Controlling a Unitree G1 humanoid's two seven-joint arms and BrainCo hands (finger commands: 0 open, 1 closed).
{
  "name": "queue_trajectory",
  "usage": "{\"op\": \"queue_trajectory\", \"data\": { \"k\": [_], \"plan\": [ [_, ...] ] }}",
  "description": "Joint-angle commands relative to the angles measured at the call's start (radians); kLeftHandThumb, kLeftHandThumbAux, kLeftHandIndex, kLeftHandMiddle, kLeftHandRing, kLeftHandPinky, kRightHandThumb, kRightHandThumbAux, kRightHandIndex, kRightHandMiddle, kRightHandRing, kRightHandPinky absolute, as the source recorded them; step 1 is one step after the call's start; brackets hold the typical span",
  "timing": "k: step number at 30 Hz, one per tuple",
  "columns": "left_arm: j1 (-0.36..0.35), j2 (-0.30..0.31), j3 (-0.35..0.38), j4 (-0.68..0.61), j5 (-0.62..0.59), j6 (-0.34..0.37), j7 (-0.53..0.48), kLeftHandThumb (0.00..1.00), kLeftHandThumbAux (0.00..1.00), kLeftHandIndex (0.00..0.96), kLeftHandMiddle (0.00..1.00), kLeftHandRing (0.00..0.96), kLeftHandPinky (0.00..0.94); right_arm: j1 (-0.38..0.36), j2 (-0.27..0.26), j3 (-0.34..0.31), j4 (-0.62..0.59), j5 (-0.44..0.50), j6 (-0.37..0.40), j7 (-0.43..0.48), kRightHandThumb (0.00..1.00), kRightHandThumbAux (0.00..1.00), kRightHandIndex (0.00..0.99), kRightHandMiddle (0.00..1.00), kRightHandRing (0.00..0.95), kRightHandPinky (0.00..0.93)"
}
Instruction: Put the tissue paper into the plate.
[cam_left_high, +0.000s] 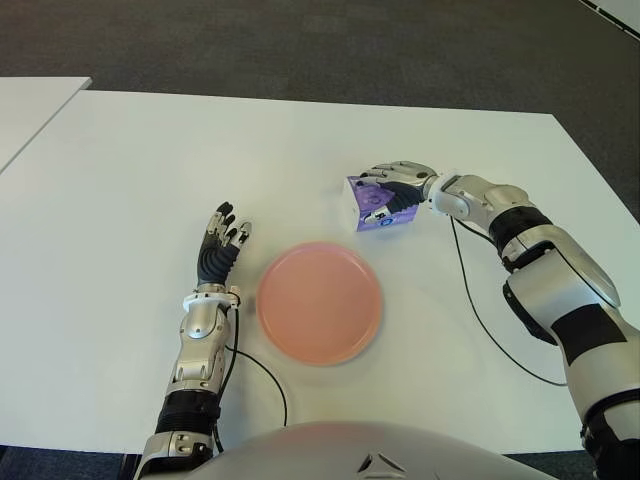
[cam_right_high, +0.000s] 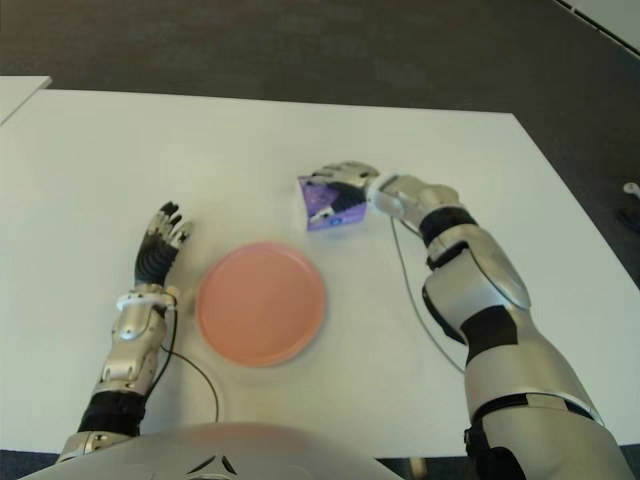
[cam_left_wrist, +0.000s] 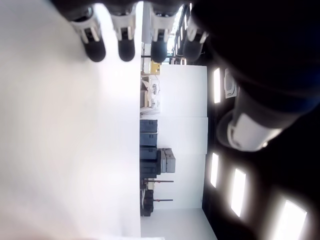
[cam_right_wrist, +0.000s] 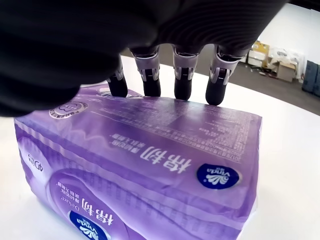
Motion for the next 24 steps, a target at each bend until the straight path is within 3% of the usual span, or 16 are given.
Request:
{"op": "queue_trajectory", "data": {
  "k": [1, 24],
  "plan": [
    [0.012, -0.007, -0.001, 0.008, 0.001, 0.015, 0.001, 0.000, 0.593, 0.000, 0.000, 0.000, 0.000, 0.054, 0.008, 0.029, 0.032, -0.026, 0.024, 0.050, 0.440, 0.161, 0.000, 0.000, 0.000, 0.000],
    [0.030, -0.007, 0.002, -0.018, -0.023, 0.023, -0.014, 0.000, 0.594, 0.000, 0.000, 0.000, 0.000, 0.119, 0.002, 0.018, 0.112, -0.003, 0.128, 0.041, 0.463, 0.197, 0.000, 0.000, 0.000, 0.000]
  ]
}}
